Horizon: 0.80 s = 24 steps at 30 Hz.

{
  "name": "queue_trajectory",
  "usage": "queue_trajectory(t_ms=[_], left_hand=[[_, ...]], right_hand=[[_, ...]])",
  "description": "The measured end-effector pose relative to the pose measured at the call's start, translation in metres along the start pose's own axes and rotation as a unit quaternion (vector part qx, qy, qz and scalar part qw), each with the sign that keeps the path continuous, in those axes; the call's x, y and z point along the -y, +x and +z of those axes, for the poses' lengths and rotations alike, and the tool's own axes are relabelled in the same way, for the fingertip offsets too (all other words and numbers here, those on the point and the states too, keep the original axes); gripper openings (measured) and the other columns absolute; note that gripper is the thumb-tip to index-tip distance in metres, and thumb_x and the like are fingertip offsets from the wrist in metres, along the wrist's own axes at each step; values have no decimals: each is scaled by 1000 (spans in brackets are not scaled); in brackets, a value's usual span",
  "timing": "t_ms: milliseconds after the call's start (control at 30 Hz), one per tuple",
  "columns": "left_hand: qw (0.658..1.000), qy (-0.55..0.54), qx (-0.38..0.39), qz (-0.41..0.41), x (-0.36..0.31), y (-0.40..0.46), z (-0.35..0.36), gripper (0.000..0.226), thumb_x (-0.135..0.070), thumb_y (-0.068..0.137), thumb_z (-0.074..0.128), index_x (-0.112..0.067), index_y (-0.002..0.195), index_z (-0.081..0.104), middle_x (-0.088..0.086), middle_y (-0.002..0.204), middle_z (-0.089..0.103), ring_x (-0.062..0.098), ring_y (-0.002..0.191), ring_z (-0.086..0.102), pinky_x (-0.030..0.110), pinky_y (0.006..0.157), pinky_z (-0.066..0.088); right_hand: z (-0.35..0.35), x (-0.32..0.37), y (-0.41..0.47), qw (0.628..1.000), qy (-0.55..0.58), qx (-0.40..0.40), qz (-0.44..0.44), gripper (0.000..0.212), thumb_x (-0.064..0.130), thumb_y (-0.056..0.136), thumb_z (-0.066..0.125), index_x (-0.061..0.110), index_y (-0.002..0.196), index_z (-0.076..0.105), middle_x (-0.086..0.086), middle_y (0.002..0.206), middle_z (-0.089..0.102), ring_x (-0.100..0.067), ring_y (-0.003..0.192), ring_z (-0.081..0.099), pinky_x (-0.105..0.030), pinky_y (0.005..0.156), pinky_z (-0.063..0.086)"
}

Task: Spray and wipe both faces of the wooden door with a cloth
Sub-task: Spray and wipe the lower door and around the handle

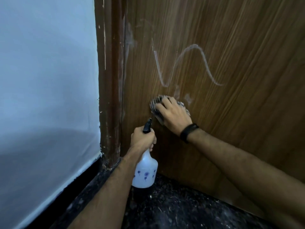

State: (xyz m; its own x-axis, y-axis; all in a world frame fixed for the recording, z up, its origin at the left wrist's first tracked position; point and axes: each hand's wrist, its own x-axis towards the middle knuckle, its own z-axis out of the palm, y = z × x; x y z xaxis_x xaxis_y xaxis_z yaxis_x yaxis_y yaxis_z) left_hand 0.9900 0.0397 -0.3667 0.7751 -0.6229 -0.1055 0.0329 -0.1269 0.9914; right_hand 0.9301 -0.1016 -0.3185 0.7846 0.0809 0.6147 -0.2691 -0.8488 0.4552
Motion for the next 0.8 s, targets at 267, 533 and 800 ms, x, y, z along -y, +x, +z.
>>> queue_trajectory(t_ms=[267,533,800], left_hand=[[999,-51,-7,6,-20,-3,-14,22,-1,93,53,-15,80,64,1,56,60,16,53,52,34,60,48],[997,-25,56,41,-31,-12,-9,22,6,86,56,-15,82,64,-1,58,59,14,54,53,30,55,47],[995,-39,63,64,-52,-20,-3,24,5,86,55,-17,85,64,-2,58,59,13,54,52,31,57,46]], right_hand=[[28,6,-28,995,9,67,-73,45,19,72,84,15,113,66,-9,119,52,-26,101,49,-37,67,56],[-44,-44,-54,1000,-2,-10,20,28,26,90,51,11,110,62,-11,103,54,-27,91,45,-41,65,47],[-54,-50,5,999,-10,-30,20,35,9,80,72,9,114,64,-14,113,57,-32,95,54,-42,72,53]])
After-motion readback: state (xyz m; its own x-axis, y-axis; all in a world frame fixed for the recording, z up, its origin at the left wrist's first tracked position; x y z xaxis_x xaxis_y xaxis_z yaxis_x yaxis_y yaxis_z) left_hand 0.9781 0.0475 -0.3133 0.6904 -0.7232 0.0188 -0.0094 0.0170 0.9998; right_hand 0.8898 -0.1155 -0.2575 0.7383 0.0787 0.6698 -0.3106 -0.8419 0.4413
